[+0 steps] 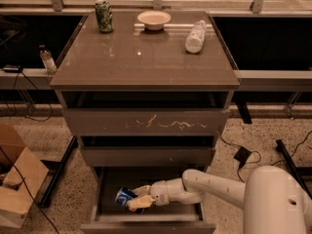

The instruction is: Place pepsi can into bottom drawer

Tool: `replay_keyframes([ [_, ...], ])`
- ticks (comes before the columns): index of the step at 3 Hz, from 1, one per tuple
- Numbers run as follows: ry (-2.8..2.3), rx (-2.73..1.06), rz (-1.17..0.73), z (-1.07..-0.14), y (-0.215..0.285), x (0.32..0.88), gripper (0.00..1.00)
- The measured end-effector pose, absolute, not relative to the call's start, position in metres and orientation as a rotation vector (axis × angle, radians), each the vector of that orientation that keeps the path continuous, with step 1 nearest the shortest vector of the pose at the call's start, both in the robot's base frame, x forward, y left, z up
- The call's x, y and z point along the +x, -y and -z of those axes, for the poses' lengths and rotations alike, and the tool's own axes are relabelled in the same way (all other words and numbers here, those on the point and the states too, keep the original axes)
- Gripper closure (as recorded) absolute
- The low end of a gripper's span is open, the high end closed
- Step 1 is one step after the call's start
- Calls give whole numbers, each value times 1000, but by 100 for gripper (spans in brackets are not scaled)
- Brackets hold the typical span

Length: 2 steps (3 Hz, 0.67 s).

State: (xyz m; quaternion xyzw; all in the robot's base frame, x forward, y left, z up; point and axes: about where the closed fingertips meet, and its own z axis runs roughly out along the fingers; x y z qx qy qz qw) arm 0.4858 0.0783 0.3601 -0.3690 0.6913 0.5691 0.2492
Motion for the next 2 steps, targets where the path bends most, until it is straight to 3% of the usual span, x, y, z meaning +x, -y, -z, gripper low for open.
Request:
replay_keyframes([
  [2, -1989, -990, -1574, -271, -74, 512, 100],
])
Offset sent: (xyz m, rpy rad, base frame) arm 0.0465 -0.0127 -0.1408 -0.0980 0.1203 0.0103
